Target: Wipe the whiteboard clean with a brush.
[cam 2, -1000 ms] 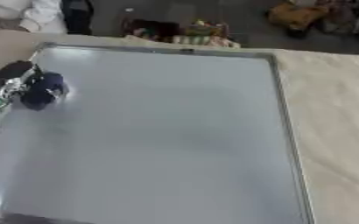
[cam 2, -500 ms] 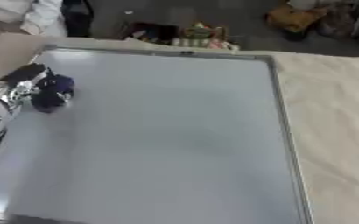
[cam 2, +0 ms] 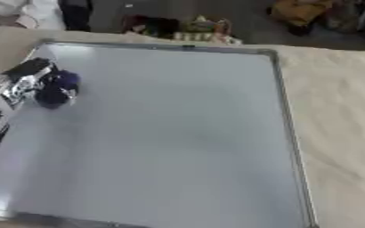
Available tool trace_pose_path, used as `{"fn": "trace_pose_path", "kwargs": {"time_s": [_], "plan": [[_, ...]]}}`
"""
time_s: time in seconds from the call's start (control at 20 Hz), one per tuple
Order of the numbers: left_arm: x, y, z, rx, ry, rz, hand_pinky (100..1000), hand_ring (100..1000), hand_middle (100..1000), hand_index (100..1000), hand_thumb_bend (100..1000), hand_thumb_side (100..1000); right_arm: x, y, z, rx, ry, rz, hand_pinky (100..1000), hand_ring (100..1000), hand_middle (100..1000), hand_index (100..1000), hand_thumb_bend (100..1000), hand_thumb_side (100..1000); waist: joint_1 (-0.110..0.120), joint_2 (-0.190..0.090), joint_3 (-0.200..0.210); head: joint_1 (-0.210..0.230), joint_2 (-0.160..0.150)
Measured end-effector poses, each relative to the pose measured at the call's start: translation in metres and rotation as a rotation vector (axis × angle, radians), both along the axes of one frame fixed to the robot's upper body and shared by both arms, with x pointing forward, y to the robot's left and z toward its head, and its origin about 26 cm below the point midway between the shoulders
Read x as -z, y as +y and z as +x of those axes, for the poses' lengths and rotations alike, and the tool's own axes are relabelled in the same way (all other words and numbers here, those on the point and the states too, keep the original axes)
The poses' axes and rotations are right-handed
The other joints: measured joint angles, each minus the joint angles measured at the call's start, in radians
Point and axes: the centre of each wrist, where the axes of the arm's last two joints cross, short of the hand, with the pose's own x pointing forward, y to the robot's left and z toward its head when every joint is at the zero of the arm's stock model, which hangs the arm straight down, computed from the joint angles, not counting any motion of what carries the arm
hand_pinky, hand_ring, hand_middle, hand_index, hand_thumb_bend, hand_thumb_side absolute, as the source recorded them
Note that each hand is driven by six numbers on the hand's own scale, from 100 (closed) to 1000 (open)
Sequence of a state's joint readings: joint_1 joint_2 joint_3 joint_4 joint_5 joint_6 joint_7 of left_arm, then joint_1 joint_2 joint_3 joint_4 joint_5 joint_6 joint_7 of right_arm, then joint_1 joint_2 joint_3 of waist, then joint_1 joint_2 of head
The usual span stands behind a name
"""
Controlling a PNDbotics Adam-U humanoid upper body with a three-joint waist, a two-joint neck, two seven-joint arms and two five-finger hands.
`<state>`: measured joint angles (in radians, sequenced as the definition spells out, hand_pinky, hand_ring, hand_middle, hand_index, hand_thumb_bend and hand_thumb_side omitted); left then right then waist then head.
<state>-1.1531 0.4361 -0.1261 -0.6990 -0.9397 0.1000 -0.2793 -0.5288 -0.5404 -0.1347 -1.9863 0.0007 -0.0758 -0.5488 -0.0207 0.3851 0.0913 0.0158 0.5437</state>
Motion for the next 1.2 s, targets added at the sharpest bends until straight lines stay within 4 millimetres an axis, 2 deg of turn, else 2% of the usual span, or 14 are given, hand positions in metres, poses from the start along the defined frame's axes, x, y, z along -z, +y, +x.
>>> {"fn": "trace_pose_path", "kwargs": {"time_s": [0.45,1.2], "plan": [[0.004,0.009,0.001,-0.090,-0.036,-0.052,374,376,121,169,140,362,0.000,0.000,0.000,0.000,-0.001,0.001,860,855,696,841,100,1000,0.000,0.001,-0.002,-0.018,0.004],[0.005,0.052,-0.004,-0.248,-0.073,-0.061,376,376,119,166,139,353,0.000,0.000,0.000,0.001,-0.002,0.003,859,854,696,840,100,1000,-0.005,0.003,0.005,-0.019,-0.011]]}}
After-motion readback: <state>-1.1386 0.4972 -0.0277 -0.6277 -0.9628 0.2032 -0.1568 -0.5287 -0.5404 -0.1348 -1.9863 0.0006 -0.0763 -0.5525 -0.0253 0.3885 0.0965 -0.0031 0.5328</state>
